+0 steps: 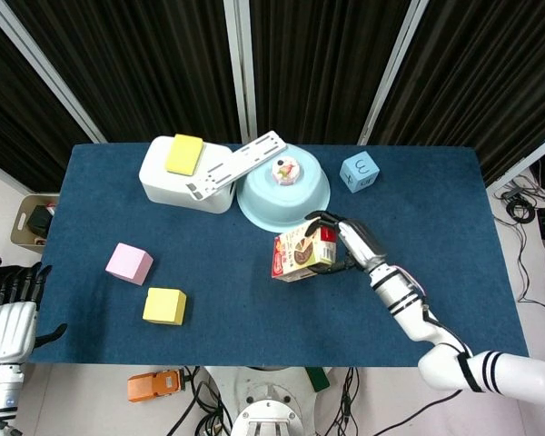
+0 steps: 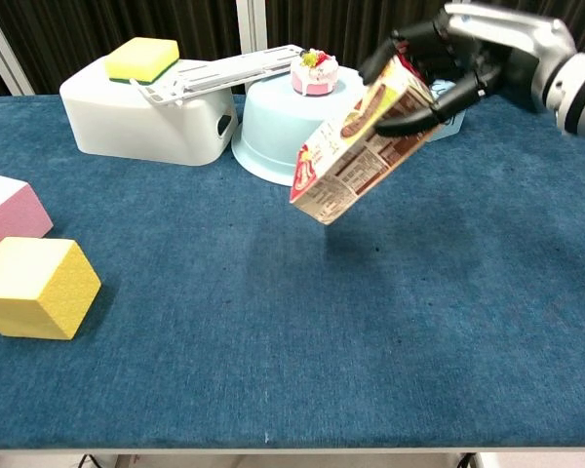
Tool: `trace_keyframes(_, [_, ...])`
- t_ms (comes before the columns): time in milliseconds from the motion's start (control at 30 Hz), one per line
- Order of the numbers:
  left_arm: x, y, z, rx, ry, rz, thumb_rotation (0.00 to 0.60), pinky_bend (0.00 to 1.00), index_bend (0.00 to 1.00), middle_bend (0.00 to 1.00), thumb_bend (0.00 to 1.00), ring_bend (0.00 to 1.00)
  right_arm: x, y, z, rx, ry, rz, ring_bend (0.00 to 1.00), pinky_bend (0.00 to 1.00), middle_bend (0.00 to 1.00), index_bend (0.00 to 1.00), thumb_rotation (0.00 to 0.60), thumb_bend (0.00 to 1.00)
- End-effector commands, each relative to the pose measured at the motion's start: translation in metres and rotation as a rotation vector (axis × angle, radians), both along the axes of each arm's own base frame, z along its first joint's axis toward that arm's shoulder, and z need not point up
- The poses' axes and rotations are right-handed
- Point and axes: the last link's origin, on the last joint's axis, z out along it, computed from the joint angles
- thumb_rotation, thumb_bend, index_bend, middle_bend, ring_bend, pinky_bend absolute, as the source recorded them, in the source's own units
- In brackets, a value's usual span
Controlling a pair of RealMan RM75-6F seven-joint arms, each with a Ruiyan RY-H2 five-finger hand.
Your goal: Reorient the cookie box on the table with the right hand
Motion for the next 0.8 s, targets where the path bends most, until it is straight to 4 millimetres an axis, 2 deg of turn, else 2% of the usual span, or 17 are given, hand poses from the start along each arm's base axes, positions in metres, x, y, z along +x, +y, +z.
trace_keyframes(33, [0.001,0.000,-0.001,-0.002,-0.001,-0.002,0.600,0.00,0.00,0.00,0.13,0.00,-0.041,0.008,-0.051,0.065,-0.080,0.022,0.35,0.41,0.37,0.45,0.600,0.33])
trace_keyframes(133, [0.002,0.001,-0.001,-0.005,0.000,0.000,0.600,0.00,0.00,0.00,0.13,0.00,-0.048,0.007,-0.067,0.054,-0.116,0.036,0.34,0.40,0.37,0.44,0.600,0.33])
trace_keyframes(300, [0.003,0.001,-0.001,-0.004,0.001,0.001,0.600,0.00,0.00,0.00,0.13,0.00,-0.055,0.007,-0.078,0.016,-0.183,0.031,0.33,0.38,0.37,0.43,0.600,0.33])
trace_keyframes(467, [0.002,0.002,-0.002,-0.010,0.001,0.005,0.600,0.00,0.00,0.00,0.13,0.00,-0.069,0.012,-0.082,-0.003,-0.187,0.027,0.27,0.31,0.36,0.37,0.600,0.33])
trace_keyframes(500, [0.002,0.002,-0.003,-0.011,0.000,0.003,0.600,0.00,0.00,0.00,0.13,0.00,-0.072,0.013,-0.083,0.000,-0.179,0.029,0.24,0.27,0.35,0.32,0.600,0.33])
trace_keyframes(567, [0.002,0.002,-0.003,-0.011,0.000,0.002,0.600,0.00,0.00,0.00,0.13,0.00,-0.079,0.017,-0.082,0.007,-0.172,0.032,0.15,0.18,0.29,0.21,0.600,0.33])
trace_keyframes(633, [0.002,0.003,-0.002,-0.010,-0.001,0.002,0.600,0.00,0.00,0.00,0.13,0.00,-0.086,0.021,-0.080,0.015,-0.145,0.035,0.04,0.05,0.16,0.05,0.600,0.33])
trace_keyframes(700, [0.001,0.003,-0.002,-0.010,-0.001,0.003,0.600,0.00,0.00,0.00,0.13,0.00,-0.094,0.025,-0.077,0.021,-0.122,0.031,0.00,0.00,0.04,0.00,0.600,0.33])
trace_keyframes(800, [0.001,0.003,-0.003,-0.013,-0.003,0.002,0.600,0.00,0.00,0.00,0.13,0.00,-0.103,0.029,-0.074,0.035,-0.085,0.015,0.00,0.00,0.00,0.00,0.600,0.33])
